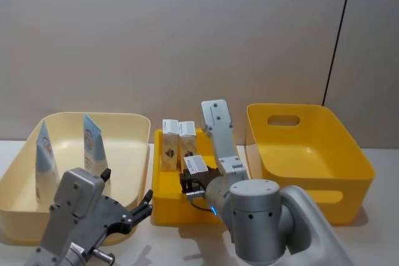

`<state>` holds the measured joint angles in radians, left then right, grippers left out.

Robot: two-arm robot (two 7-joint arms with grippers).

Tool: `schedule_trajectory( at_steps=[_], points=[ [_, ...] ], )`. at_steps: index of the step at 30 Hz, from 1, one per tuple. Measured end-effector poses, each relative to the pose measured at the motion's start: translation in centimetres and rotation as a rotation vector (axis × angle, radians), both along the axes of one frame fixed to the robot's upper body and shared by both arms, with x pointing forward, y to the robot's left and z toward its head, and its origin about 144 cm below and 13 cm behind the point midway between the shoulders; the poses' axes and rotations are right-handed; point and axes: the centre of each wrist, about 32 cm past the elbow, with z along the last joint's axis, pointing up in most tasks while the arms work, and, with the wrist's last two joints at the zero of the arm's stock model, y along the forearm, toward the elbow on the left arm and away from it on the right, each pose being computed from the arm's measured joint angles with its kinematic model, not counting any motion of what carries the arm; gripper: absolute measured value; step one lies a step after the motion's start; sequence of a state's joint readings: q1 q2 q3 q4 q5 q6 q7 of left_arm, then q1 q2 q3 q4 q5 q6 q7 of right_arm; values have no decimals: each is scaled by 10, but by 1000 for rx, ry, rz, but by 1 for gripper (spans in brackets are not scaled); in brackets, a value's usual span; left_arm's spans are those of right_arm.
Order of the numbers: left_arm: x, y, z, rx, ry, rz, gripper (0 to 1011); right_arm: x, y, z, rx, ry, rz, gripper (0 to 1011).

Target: Bimanual collaborative sorting of washing and personal care products

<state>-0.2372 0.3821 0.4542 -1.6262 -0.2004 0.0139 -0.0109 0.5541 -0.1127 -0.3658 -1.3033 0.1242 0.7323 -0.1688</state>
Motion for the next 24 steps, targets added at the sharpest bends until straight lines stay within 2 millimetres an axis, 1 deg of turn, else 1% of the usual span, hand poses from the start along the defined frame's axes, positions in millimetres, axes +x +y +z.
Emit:
schedule_trajectory(
  at_steps=[13, 24],
  points=[
    [0, 0, 0, 0, 0, 0, 1004, 1, 0, 1, 2, -14, 7, 443],
    [0, 0, 0, 0, 0, 0, 1002, 2, -3, 15, 29, -112, 45, 444]
  ],
)
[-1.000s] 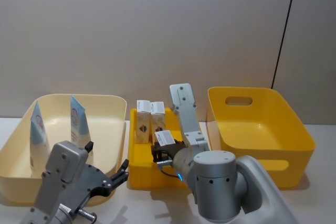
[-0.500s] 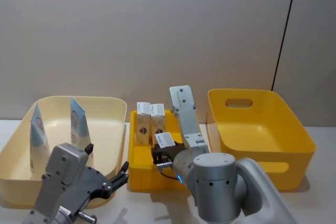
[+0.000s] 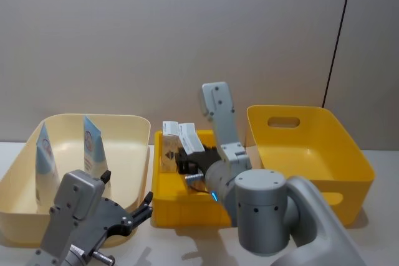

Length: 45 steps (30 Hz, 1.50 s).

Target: Bimanual collaborative sorting of washing and personal care products

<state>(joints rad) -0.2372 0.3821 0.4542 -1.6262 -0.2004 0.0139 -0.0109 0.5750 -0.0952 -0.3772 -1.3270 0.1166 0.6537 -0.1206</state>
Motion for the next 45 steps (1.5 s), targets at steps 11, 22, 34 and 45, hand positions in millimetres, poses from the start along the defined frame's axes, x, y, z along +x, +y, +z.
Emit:
schedule_trajectory(
  at_steps=[11, 22, 34, 45],
  points=[
    [0, 0, 0, 0, 0, 0, 1003, 6, -15, 29, 29, -165, 12, 444],
    [0, 0, 0, 0, 0, 0, 1003, 19, -45, 56, 11, -296, -65, 444],
    [0, 0, 0, 0, 0, 0, 1003, 36, -80, 64, -41, -308, -191, 444],
    [0, 0, 0, 0, 0, 0, 1003, 52, -99, 56, -79, -199, -249, 444]
  ],
)
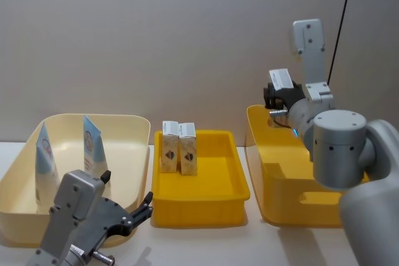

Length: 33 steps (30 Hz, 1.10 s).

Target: Bimanual collaborative sorting of washing and personal care products

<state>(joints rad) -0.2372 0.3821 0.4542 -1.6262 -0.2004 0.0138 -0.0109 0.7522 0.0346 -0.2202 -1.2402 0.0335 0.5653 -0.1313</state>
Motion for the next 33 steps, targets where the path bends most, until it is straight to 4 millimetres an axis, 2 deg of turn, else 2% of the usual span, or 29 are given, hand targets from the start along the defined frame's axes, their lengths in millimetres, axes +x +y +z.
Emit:
schedule_trajectory(
  at_steps=[13, 32, 33],
  points=[
    [0, 0, 0, 0, 0, 0, 1003, 21, -3, -14, 33, 156, 18, 444],
    [0, 0, 0, 0, 0, 0, 1004, 28, -8, -21, 67, 201, -9, 445],
    [0, 0, 0, 0, 0, 0, 1003, 28, -8, -21, 68, 202, -11, 482]
  ],
)
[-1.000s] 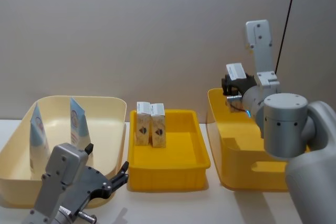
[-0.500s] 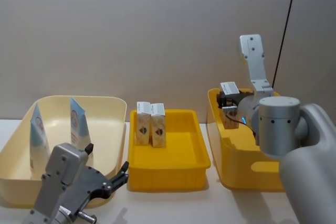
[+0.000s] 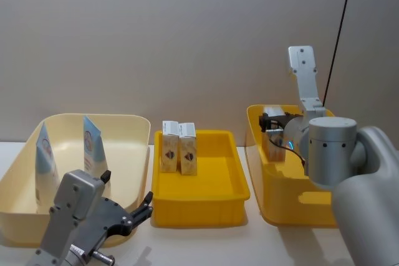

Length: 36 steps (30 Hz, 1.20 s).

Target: Bimanual collaborative sorting of washing and personal care products

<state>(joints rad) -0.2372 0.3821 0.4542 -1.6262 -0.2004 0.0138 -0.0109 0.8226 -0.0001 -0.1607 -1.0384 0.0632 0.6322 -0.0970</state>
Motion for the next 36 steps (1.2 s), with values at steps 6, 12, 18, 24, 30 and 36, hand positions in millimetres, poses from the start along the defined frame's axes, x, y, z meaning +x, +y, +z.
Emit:
schedule_trajectory(
  at_steps=[6, 12, 18, 24, 30, 36],
  points=[
    [0, 0, 0, 0, 0, 0, 1004, 1, -1, -1, 3, 5, -3, 676],
    [0, 0, 0, 0, 0, 0, 1003, 1, -1, -2, 5, 9, -5, 866],
    [0, 0, 0, 0, 0, 0, 1004, 1, -1, -2, 7, 10, -6, 1001],
    [0, 0, 0, 0, 0, 0, 1003, 1, -1, -2, 7, 11, -7, 1001],
    [0, 0, 0, 0, -1, 1, 1003, 1, -1, -2, 8, 11, -8, 1001],
    [0, 4, 5, 1, -8, 16, 1003, 2, -1, -2, 8, 12, -8, 1001]
  ],
)
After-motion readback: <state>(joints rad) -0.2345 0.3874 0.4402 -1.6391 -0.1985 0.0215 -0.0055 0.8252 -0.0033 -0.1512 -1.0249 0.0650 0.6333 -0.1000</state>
